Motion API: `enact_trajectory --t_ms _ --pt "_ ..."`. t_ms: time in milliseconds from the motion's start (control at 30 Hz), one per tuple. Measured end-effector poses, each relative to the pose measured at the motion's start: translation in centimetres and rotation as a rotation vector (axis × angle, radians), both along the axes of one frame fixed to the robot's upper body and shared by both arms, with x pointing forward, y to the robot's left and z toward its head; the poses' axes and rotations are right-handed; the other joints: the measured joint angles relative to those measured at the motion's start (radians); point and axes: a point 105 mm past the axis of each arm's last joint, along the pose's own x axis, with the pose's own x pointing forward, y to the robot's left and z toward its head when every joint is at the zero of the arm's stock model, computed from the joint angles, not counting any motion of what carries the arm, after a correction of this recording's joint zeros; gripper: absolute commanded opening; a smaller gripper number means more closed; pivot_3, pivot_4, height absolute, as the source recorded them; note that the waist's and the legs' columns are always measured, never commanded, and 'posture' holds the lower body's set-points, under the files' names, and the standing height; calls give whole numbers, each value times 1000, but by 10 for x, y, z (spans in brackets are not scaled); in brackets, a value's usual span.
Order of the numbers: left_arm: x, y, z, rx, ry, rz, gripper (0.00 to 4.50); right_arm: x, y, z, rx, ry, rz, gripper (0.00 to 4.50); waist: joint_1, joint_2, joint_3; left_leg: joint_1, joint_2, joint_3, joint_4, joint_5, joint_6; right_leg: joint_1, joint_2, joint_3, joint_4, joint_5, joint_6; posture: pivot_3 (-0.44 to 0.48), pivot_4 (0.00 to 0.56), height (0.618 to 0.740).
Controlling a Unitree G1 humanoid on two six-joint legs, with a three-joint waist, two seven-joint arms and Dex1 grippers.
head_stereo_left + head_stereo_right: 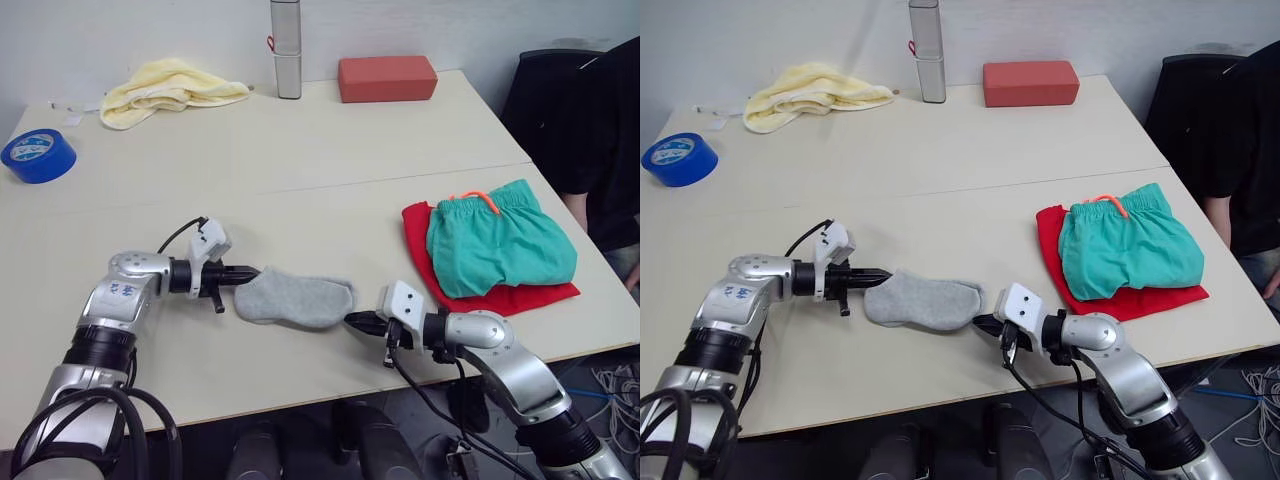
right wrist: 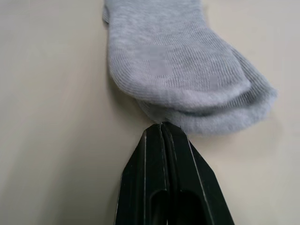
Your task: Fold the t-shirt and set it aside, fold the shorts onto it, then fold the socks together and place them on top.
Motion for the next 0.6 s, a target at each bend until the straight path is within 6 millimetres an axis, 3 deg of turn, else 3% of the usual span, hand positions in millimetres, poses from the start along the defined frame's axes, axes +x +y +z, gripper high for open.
enact_trajectory --t_ms 200,367,600 --pt "-23 2 -2 -40 36 8 0 15 -9 0 -13 -19 -25 54 -5 0 0 1 0 0 -1 0 0 0 0 1 0 0 0 0 150 740" --pt "-29 6 2 -49 22 51 0 23 -9 3 9 -31 -37 54 -4 0 0 1 0 0 -1 0 1 0 0 1 1 0 0 0 150 740" --pt "-41 29 -3 -33 13 121 0 30 -11 2 29 -14 -55 54 -6 0 0 2 0 0 -1 0 1 0 0 1 1 -1 -1 0 150 740"
